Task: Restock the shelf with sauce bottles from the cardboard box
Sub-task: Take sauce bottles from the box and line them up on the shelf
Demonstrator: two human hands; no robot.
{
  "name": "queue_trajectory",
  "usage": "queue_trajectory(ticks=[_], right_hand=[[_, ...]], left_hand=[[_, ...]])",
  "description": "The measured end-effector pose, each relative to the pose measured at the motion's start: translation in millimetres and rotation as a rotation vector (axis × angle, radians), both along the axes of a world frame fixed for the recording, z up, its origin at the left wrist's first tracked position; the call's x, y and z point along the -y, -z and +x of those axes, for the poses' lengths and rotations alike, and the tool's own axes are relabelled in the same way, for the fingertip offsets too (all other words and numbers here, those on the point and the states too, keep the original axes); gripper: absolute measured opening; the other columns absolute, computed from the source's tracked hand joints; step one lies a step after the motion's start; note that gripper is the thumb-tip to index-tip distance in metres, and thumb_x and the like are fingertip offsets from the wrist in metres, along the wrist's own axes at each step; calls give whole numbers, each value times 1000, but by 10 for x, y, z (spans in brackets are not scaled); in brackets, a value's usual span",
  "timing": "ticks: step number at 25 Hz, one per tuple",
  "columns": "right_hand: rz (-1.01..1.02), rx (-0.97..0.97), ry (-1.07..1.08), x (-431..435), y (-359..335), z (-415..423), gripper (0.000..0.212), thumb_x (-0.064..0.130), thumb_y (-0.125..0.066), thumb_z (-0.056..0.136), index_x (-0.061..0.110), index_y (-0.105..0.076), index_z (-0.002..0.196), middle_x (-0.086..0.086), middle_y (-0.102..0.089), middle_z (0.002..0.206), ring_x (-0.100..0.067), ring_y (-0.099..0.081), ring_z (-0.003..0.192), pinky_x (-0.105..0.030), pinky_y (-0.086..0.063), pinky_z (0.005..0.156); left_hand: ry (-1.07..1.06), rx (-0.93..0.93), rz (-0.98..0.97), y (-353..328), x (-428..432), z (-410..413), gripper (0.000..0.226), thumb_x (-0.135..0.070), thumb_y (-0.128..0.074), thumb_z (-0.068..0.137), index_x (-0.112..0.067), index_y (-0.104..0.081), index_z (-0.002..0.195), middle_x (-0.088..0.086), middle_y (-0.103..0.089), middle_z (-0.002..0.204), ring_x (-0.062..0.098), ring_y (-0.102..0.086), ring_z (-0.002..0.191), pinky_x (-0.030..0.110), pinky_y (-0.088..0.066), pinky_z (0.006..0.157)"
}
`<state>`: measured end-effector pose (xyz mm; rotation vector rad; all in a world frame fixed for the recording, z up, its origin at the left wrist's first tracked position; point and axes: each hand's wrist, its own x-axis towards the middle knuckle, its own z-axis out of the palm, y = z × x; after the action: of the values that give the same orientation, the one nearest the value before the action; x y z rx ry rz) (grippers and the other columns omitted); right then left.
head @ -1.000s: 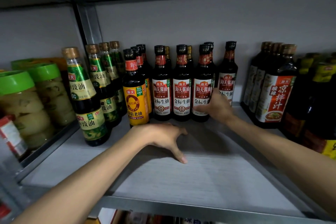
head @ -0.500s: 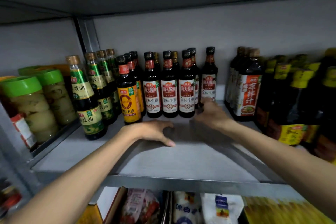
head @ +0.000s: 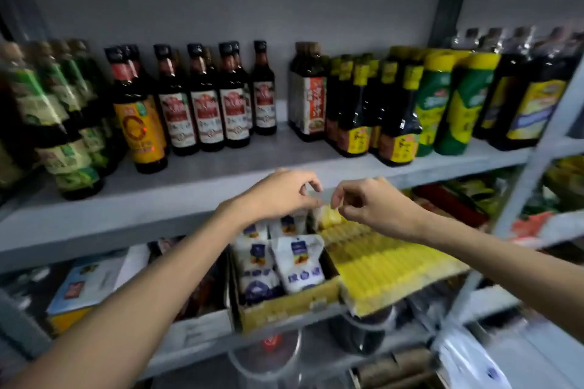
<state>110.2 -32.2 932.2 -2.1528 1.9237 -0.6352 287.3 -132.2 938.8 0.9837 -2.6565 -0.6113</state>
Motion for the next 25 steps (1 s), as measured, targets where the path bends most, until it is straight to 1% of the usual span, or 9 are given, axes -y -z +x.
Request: queue_trajectory(ticks=[3, 5, 8, 10, 14, 16, 19, 22, 25], right_hand=[[197, -116, 71, -652, 328, -580, 13, 14, -65, 84, 24, -68, 92, 12, -55, 61, 7, -52, 57, -8, -36, 56], [310, -148, 108, -940, 613, -951, 12, 18, -63, 86, 24, -68, 95, 16, -54, 63, 3, -52, 59, -10, -33, 57], [458, -83, 137, -1374, 1181, -1569, 3, 21, -60, 91, 22, -63, 92, 14, -56, 70, -4, -53, 63, -23, -39, 66], [520, -4, 156, -1617, 1678, -1982, 8, 18, -59, 92, 13, -65, 92, 5, -61, 73, -9, -55, 63, -32, -46, 69], [682, 146, 295, -1891, 2850, -2757, 19, 13, -55, 92, 3, -69, 98, -16, -71, 92, -29, -65, 82, -39, -53, 82], [807, 175, 380, -2020, 3415, -3106, 24, 18, -49, 92, 4, -68, 100, -17, -71, 95, -36, -66, 91, -41, -54, 83], [913, 245, 403, -2096, 4040, -3438, 16, 13, -53, 90, 14, -68, 94, -13, -68, 90, -36, -66, 89, -42, -55, 81], [932, 246, 412, -2085, 4717, -3625, 18, 14, -53, 92, 13, -69, 102, -11, -69, 94, -32, -65, 88, -30, -48, 64], [984, 199, 435, -1975, 5913, -3714, 21, 21, -55, 95, 18, -65, 113, -12, -67, 108, -33, -65, 99, -29, -44, 68]], left_hand=[[162, 108, 93, 211, -407, -578, 33, -36, -66, 91, -20, -60, 119, -2, -68, 87, 20, -70, 75, 24, -52, 65], [261, 200, 125, 407, -614, -946, 34, -37, -64, 92, -20, -57, 121, -4, -65, 86, 17, -69, 73, 18, -48, 61], [371, 386, 202, 946, -898, -1619, 42, -41, -62, 92, -19, -53, 126, -4, -67, 98, 14, -69, 81, 25, -49, 73], [386, 486, 283, 1388, -1027, -2065, 45, -41, -62, 92, -17, -52, 129, 2, -69, 103, 18, -68, 88, 30, -48, 77], [282, 555, 426, 2394, -1208, -2846, 42, -40, -63, 92, -16, -55, 125, 8, -67, 111, 21, -66, 93, 33, -47, 78], [228, 586, 475, 2912, -1305, -3144, 40, -40, -63, 92, -16, -57, 123, 8, -66, 118, 22, -62, 99, 34, -47, 84], [122, 605, 551, 3745, -1417, -3335, 38, -35, -64, 91, -14, -59, 123, 8, -65, 118, 25, -60, 107, 29, -42, 80], [-26, 588, 684, 4738, -1545, -3303, 31, -25, -64, 91, -10, -61, 118, 11, -69, 110, 25, -63, 100, 28, -42, 75], [-200, 634, 886, 6071, -1567, -3232, 29, -15, -62, 92, -7, -54, 119, 11, -62, 103, 30, -61, 100, 32, -44, 81]])
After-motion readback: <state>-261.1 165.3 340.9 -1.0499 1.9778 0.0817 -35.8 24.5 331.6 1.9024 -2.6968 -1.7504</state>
